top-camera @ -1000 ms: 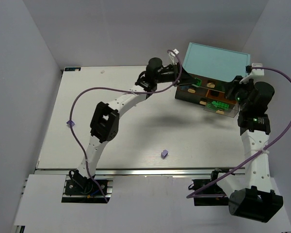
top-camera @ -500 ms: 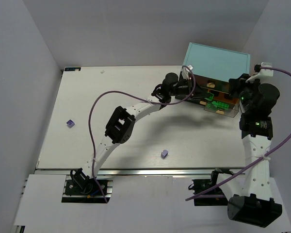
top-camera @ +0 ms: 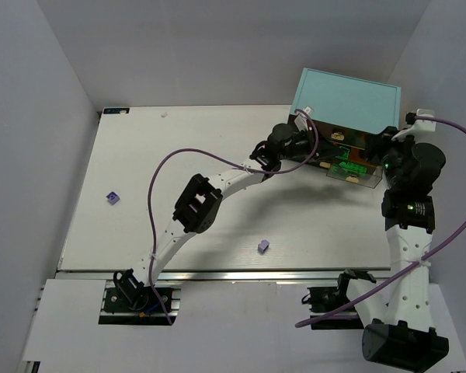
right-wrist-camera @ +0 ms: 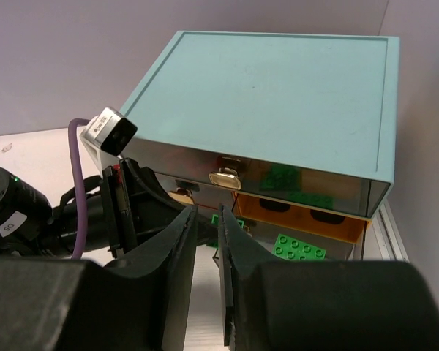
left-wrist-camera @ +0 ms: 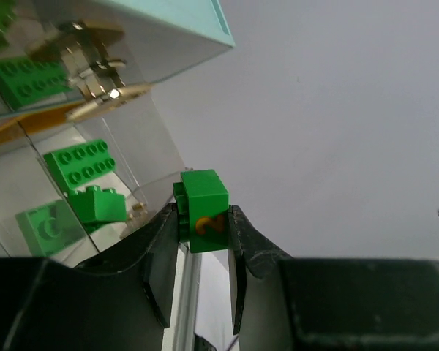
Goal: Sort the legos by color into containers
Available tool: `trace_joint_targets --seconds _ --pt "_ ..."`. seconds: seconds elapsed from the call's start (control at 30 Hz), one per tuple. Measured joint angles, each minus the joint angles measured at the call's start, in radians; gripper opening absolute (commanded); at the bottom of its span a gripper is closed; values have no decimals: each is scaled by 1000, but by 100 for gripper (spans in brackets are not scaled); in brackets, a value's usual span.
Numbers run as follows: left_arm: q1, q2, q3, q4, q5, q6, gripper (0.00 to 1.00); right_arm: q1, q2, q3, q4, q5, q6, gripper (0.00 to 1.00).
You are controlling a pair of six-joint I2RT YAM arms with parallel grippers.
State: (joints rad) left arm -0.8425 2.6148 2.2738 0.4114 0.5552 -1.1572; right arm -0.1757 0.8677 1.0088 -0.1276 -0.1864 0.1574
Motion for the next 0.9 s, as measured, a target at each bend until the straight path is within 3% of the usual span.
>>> trace_joint_targets --seconds 0.57,0.63,0.73,0.77,0.9 --pt "-35 -3 7 -148 -262 208 10 -1 -40 -39 -5 1 16 23" --pt "-41 -3 7 -170 -282 216 16 -1 -40 -39 -5 0 17 23" --pt "-43 -7 7 -184 -296 232 38 -2 -40 -39 -5 0 18 24" --pt "-43 -7 7 -184 -298 235 53 -2 -40 -39 -5 0 18 23" --pt "-43 -15 8 -178 -304 245 66 -2 -40 -40 -5 -1 19 23"
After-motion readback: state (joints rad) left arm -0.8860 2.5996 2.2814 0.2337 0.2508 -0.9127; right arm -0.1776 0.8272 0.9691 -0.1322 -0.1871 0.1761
